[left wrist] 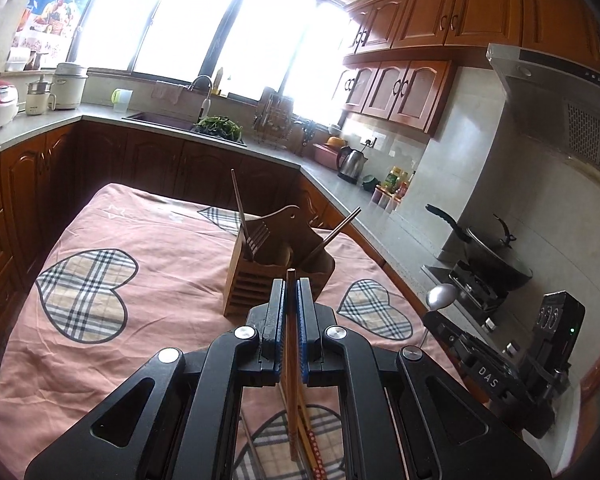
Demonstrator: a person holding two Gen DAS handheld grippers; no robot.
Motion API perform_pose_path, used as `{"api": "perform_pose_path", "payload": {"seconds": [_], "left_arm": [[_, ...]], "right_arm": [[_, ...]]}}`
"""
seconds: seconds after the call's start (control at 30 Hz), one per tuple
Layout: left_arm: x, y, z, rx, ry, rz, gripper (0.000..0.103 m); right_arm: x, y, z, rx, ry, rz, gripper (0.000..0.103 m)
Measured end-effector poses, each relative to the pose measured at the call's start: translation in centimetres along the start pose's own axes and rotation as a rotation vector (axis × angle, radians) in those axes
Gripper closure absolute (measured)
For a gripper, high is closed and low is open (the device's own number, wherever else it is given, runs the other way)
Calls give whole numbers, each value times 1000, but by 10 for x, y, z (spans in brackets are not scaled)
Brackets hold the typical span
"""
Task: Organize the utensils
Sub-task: 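Carry the spoon and chopstick over the wooden holder and lower them in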
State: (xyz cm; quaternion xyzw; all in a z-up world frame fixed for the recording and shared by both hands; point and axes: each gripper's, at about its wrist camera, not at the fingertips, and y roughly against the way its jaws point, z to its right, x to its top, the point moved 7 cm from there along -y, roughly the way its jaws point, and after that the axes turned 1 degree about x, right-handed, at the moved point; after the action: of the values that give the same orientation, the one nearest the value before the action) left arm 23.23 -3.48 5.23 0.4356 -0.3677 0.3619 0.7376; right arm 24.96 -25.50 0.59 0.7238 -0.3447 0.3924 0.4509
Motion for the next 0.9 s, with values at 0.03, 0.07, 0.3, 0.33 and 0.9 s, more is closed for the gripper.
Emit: {"api": "perform_pose_path", "payload": {"seconds": [0.03,0.07,0.3,0.33,0.9], "left_arm": [[2,0,0,1,0,5,99],[5,-1,0,2,-2,10,99],[34,-9,-2,15,-12,68,99],[39,-11,-3,17,-13,76,99],[134,-64,-17,36,47,246,99]], "right_arm": [[2,-1,0,-2,5,6,100],[4,-2,-1,-3,9,14,100],[24,-17,-1,-8,32,63,100],[27,-20,-1,-9,34,69,100],[96,-78,21,-85,17,181,100]]}}
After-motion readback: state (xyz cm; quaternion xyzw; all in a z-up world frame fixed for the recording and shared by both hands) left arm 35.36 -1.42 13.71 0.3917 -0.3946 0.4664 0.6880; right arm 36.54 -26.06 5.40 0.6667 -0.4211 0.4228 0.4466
